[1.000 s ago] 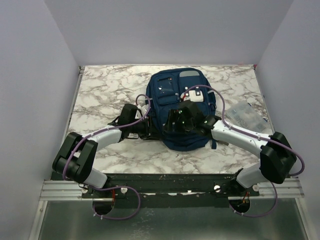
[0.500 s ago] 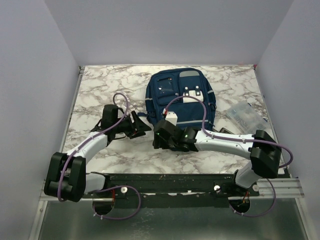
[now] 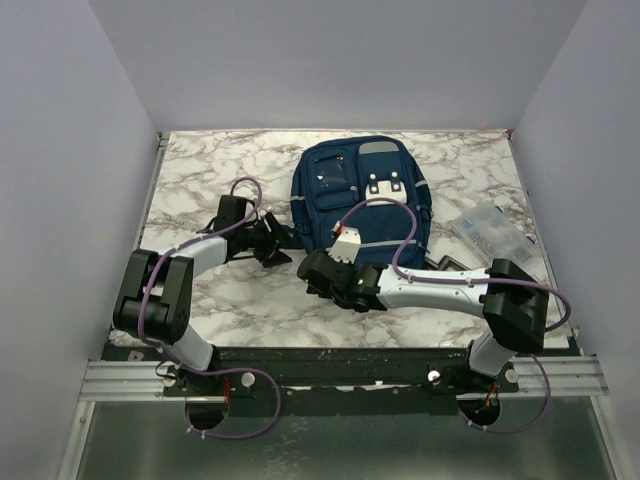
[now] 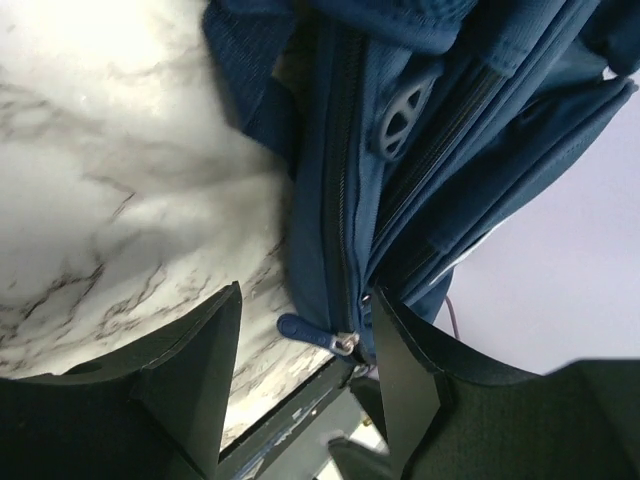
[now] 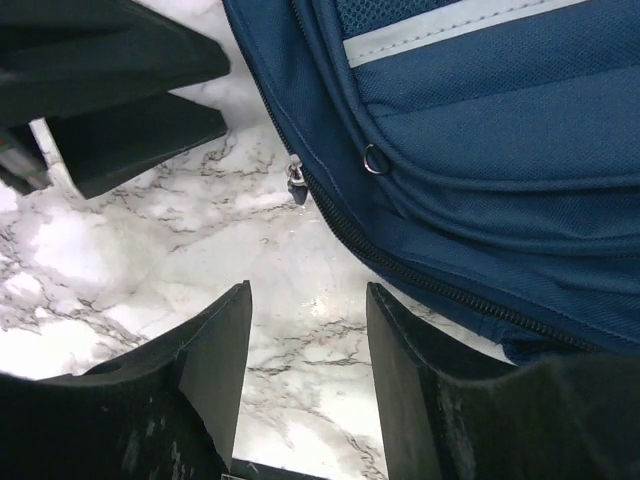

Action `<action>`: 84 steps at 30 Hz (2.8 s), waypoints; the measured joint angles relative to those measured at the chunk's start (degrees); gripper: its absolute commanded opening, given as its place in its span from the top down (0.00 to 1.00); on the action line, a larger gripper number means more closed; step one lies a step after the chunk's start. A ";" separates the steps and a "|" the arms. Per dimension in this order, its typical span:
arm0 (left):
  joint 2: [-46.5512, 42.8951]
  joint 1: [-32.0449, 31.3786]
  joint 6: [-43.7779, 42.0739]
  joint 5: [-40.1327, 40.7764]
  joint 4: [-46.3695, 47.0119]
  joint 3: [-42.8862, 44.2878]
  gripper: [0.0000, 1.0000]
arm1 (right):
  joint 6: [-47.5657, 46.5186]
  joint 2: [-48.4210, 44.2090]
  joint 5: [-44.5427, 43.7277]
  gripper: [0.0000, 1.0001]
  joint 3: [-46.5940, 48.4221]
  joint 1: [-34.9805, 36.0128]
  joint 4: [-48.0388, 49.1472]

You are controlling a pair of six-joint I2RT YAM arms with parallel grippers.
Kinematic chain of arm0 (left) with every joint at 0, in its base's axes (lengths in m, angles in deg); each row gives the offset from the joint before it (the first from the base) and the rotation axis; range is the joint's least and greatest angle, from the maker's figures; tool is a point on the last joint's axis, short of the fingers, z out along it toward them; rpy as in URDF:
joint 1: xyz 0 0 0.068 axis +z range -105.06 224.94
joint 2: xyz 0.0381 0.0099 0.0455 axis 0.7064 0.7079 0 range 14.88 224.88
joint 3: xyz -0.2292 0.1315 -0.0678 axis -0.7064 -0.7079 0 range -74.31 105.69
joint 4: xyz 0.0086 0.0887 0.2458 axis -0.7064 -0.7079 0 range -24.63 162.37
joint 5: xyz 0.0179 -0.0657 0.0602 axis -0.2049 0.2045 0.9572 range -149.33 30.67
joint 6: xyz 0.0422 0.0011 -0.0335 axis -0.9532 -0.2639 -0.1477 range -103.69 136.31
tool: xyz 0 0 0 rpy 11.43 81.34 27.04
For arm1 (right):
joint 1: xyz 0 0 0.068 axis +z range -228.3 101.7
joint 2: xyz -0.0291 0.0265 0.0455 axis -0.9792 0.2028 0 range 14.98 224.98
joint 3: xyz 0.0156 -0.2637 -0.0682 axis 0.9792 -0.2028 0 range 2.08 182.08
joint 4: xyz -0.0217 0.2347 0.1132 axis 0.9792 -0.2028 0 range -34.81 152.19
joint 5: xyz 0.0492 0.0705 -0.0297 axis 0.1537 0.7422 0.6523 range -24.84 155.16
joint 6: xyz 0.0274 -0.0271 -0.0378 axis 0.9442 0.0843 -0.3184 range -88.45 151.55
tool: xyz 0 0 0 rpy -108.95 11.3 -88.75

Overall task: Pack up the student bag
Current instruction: Zip the student bag at the center of the board.

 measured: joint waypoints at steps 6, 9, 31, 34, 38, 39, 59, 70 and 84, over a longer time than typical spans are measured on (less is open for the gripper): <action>4.57 -2.10 1.11 -0.70 1.27 5.49 0.47 | 3.08 2.69 -1.51 0.50 0.04 1.09 1.70; 6.40 -3.26 1.66 -1.40 2.78 7.58 0.69 | 4.81 5.35 -2.62 0.58 0.72 1.11 1.53; 10.32 -3.85 2.75 -6.34 6.54 7.19 1.00 | 16.09 13.75 -15.61 0.54 8.46 1.14 -4.00; 10.32 -3.82 2.95 -6.78 6.62 7.19 1.00 | 18.03 13.86 -16.11 0.50 8.50 1.14 -5.03; 10.32 -3.96 3.30 -7.15 6.67 7.08 1.00 | 21.75 14.97 -17.94 0.48 9.75 1.20 -8.20; 10.32 -3.96 3.39 -7.19 6.69 6.99 1.00 | 22.97 15.65 -18.62 0.48 10.56 1.29 -9.49; 10.32 -3.87 3.67 -7.15 7.50 6.34 1.00 | 29.44 25.09 -24.13 1.00 20.63 0.98 -24.92; 12.83 -2.51 0.20 -8.50 -0.66 13.53 1.00 | 1.70 10.78 -2.69 1.00 14.03 -2.05 -17.29; 14.69 2.16 -7.48 -6.45 -13.05 21.07 0.55 | -9.86 2.62 21.11 1.00 4.28 -4.35 -8.92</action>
